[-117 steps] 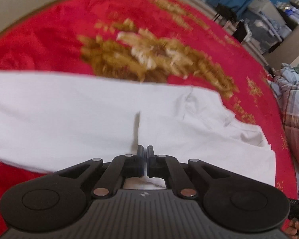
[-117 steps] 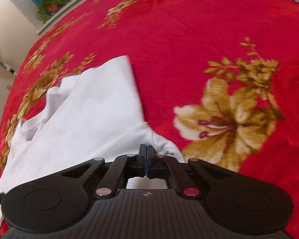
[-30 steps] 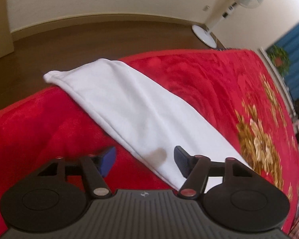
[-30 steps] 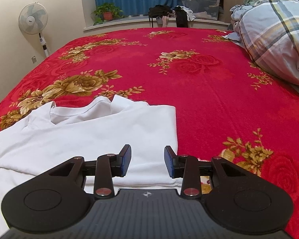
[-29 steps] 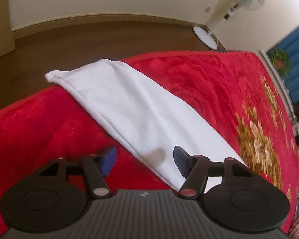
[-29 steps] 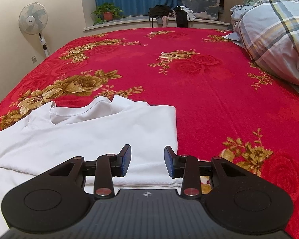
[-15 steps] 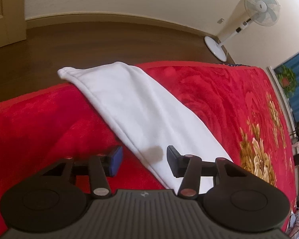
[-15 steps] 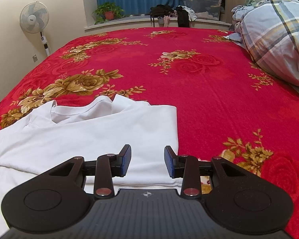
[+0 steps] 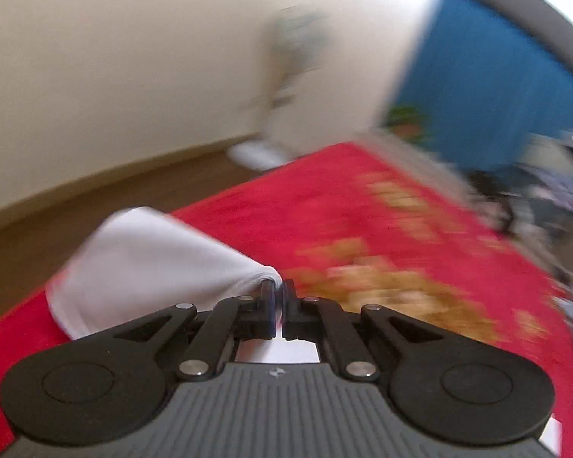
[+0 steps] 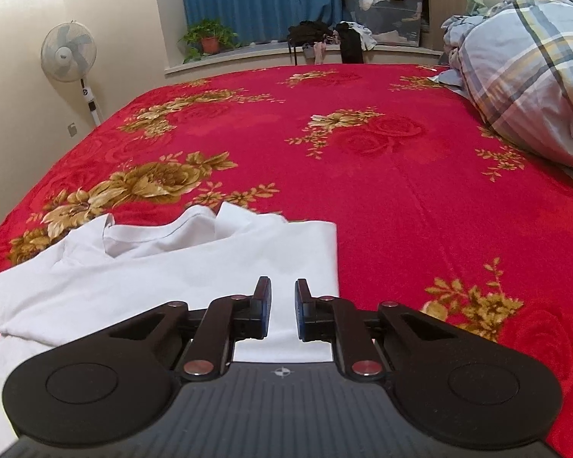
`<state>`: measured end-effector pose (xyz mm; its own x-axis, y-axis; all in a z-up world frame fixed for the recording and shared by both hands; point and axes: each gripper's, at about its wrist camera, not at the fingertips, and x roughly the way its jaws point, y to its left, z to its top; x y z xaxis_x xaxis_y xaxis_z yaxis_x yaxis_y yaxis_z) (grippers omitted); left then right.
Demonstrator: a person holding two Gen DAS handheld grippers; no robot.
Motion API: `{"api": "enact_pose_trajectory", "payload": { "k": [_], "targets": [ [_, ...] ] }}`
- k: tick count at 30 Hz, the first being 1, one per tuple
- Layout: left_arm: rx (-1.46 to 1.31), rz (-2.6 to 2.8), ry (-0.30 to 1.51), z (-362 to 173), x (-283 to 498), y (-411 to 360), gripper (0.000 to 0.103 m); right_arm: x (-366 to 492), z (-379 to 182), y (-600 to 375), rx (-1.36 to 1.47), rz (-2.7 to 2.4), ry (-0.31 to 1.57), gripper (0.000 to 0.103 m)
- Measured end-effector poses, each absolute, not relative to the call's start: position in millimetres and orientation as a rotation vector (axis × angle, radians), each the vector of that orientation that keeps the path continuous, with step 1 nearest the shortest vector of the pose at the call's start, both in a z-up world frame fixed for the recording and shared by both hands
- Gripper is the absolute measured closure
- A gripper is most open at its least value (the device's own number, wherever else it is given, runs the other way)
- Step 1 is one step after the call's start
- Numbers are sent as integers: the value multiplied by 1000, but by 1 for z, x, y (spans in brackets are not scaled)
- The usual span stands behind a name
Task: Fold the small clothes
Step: 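Release the folded side with the left gripper and smooth the shirt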
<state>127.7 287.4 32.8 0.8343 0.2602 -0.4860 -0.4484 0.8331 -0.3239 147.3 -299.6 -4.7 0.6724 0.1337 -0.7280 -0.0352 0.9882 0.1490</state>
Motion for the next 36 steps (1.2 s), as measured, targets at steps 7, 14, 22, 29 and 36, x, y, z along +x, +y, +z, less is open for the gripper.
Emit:
{"api": "enact_pose_trajectory", "payload": {
  "k": [7, 14, 22, 29, 36],
  "targets": [
    [-356, -318, 468, 61, 165, 81, 87, 154, -10, -312, 215, 81, 870, 89],
    [-198, -322, 671, 28, 141, 58, 83, 159, -14, -321, 309, 76, 899, 89],
    [-99, -66, 700, 14, 129, 138, 80, 160, -20, -314, 370, 132, 902, 89],
    [-188, -28, 752, -3, 156, 161, 74, 167, -32, -275, 331, 265, 885, 88],
    [-250, 2, 793, -15, 174, 174, 73, 204, -52, -217, 235, 318, 888, 65]
  ]
}}
